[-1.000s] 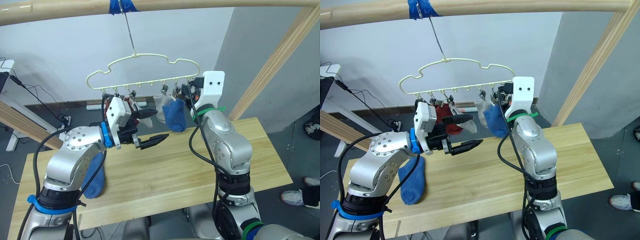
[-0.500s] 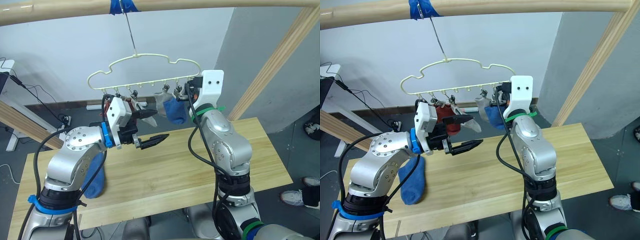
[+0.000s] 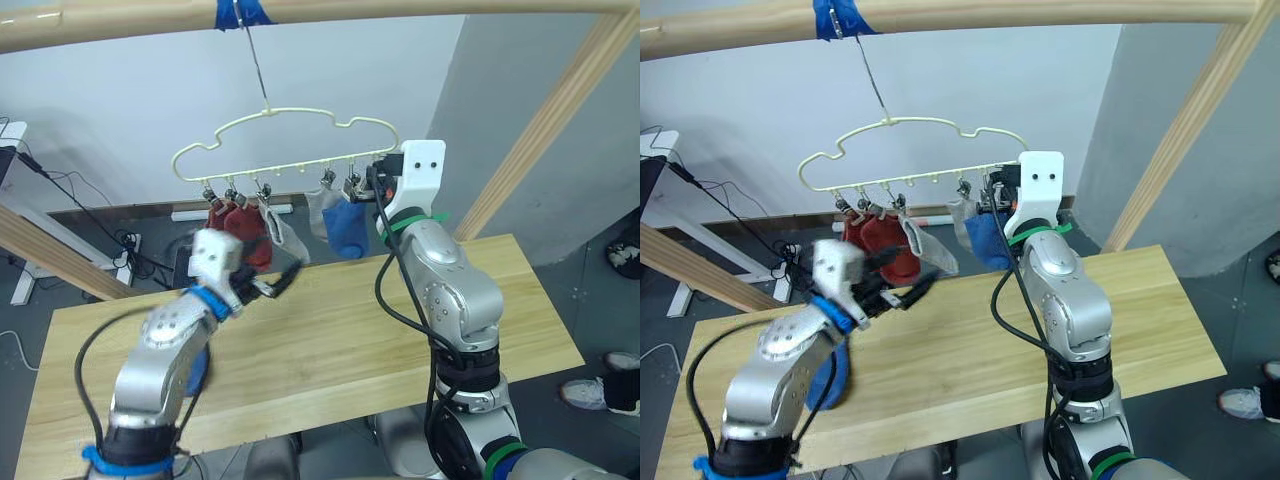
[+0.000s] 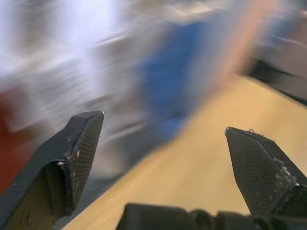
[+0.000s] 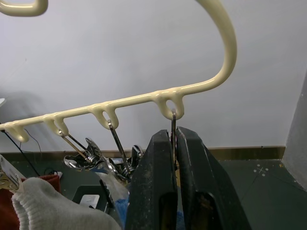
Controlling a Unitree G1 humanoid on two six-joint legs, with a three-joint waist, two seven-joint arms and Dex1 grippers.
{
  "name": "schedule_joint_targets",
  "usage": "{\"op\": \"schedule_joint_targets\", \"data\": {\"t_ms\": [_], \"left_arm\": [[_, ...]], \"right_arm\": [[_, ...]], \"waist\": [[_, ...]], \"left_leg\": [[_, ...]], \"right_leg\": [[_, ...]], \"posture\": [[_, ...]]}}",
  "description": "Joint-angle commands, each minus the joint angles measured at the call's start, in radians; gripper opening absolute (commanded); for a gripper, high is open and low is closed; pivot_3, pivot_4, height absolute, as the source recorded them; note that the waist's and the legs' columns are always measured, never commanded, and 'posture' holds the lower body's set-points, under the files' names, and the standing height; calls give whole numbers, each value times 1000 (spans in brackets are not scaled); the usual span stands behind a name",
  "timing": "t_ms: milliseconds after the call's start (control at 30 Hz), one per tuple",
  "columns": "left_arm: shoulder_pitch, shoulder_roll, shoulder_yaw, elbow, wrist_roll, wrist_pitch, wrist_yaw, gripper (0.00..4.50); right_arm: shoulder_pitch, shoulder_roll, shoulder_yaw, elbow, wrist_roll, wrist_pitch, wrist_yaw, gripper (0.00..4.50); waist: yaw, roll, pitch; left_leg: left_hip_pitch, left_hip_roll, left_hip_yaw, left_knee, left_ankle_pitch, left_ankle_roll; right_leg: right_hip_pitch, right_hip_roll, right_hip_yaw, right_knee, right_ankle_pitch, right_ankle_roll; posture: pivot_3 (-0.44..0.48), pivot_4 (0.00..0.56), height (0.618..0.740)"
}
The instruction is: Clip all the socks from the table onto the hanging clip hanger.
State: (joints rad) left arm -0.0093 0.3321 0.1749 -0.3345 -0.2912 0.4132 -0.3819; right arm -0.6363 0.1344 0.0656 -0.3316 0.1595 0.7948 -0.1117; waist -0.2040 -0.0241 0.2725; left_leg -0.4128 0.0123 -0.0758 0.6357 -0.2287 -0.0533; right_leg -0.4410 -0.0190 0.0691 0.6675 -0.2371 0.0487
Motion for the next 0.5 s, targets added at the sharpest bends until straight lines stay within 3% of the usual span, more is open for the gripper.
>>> {"op": "schedule_joint_targets", "data": {"t_ms": [33,133,267,367,500], "left_arm": [[59,-56,119,27,44,-9,176,4500],[85,-70,180,91,55,-3,241,4500],[91,-38,208,208,21,45,199,4500],[45,-42,270,309,-4,46,250,4500],[1,-31,272,392,-21,50,234,4500]], "right_arm": [[-26,40,10,-34,14,-17,0,16],[-26,38,11,-36,15,-12,3,16],[-26,33,15,-40,16,-3,9,16],[-25,32,13,-45,17,3,11,16],[-23,32,17,-51,16,11,14,16]], "waist": [[6,0,0],[11,0,0],[8,0,0],[7,-1,0],[8,-1,0]], "left_leg": [[0,0,0,0,0,0],[-1,-1,-3,5,0,0],[-1,-2,-1,11,0,0],[0,-1,-1,11,1,2],[0,0,-1,10,2,3]], "right_leg": [[0,0,0,1,0,0],[0,0,-3,6,0,0],[1,1,-1,7,0,6],[0,1,-1,8,1,6],[0,3,-1,8,2,6]], "posture": [[-237,263,740],[-237,263,740],[-236,267,740],[-241,270,740],[-248,276,740]]}}
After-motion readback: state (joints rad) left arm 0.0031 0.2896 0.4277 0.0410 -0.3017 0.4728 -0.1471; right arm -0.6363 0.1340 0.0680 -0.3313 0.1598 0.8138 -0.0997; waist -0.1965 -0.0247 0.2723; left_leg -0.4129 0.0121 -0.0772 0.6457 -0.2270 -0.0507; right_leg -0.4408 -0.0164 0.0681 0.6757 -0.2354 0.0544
